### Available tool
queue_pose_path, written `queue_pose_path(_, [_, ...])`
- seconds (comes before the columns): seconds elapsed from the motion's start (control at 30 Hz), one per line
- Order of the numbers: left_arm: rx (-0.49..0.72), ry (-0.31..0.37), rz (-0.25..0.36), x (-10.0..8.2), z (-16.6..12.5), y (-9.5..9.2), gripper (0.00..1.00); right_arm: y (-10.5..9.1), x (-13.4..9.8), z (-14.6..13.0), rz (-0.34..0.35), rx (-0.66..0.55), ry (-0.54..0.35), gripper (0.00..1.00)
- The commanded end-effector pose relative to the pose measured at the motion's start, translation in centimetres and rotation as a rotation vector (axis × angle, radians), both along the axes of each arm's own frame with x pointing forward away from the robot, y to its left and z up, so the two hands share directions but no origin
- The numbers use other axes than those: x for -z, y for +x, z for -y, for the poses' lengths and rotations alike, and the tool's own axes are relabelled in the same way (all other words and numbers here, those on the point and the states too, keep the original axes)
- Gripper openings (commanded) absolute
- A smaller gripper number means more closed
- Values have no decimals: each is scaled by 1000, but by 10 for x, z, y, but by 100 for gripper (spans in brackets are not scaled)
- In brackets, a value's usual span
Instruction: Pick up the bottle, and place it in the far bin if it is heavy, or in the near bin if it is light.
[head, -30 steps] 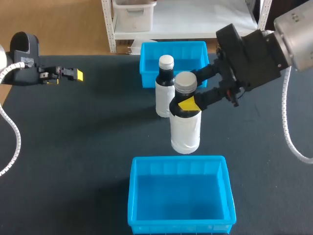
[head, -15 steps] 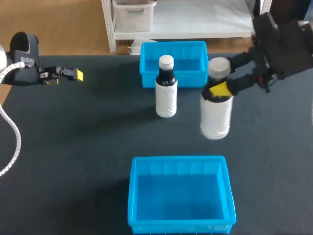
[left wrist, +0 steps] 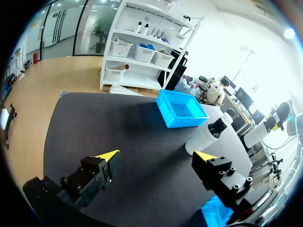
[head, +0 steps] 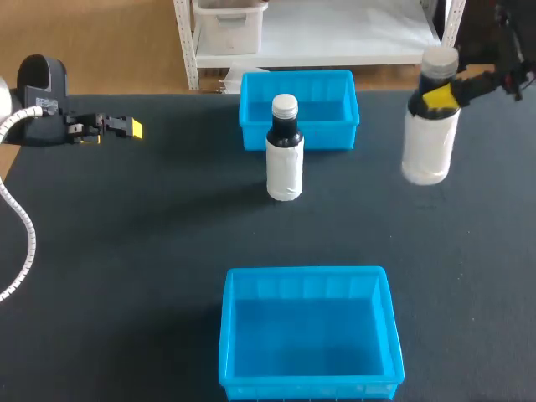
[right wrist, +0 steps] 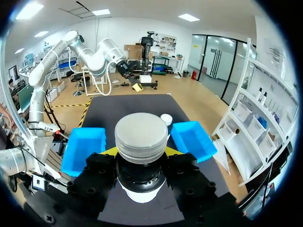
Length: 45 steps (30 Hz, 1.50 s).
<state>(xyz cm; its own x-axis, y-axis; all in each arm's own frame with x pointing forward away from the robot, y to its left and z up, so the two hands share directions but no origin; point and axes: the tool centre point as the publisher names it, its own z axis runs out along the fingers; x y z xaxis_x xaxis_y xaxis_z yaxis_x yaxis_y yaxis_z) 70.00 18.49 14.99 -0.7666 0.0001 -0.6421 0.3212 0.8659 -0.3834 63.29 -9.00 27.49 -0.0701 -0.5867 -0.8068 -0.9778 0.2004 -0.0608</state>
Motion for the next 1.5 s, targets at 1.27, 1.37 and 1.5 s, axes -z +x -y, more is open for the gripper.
queue_pose_path(1.27, [0,0,0,0,0,0,100,272,15,-55,28,-120,68,0])
queue_pose_path(1.37, [0,0,0,0,0,0,100,283,21,-68,19,-133,76,0])
queue_pose_path(1.5, [0,0,0,0,0,0,100,292,28,-84,6,-148,90,0])
